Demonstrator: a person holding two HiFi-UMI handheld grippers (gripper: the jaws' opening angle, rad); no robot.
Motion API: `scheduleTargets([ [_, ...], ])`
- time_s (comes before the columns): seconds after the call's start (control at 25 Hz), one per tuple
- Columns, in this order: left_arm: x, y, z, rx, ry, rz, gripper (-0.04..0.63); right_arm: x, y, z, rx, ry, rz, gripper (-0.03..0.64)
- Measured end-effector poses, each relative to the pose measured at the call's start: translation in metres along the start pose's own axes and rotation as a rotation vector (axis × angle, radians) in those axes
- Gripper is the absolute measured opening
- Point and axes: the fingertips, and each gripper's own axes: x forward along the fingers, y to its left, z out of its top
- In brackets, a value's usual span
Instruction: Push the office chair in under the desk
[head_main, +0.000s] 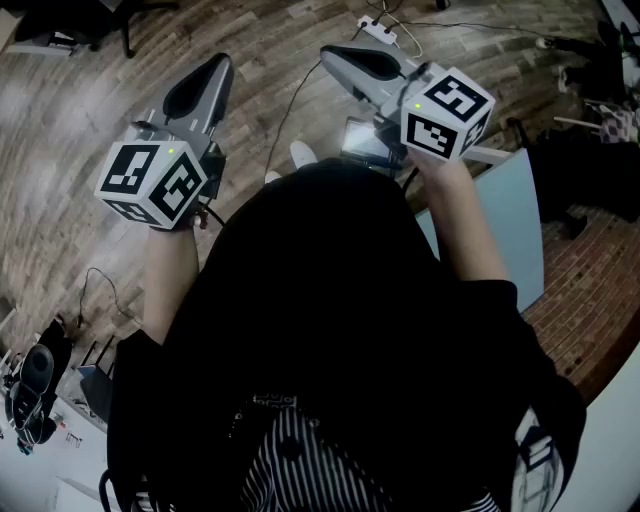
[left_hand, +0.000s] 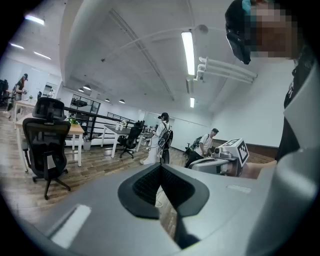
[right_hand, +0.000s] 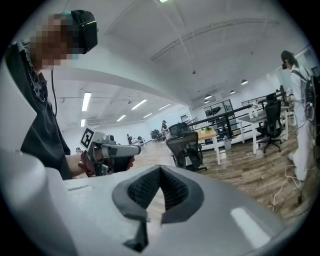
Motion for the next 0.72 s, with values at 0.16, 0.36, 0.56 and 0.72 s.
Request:
scheduleTargets([
  [0.16, 0.010, -0.001, -0.001, 0.008, 0.001, 0.007, 0.003, 0.001, -0.012, 0.000, -0.005, 0.003, 0.013, -0.003],
  [0.36, 0.020, -0.002, -0.002, 0.014, 0.018, 0.048, 0.003, 0.005, -0.020, 0.000, -0.030, 0.015, 0.080, -0.003],
  [0.56, 0.033, 0.002, -0.007, 0.037, 0.038, 0.093, 0.003, 0.018, -0.027, 0.003, -0.042, 0.016, 0.143, -0.003],
  [0.72, 0.030, 0.008, -0.009, 0.039, 0.043, 0.126, 0.003, 0.028, -0.033, 0.010, -0.053, 0.016, 0.167, -0.003],
])
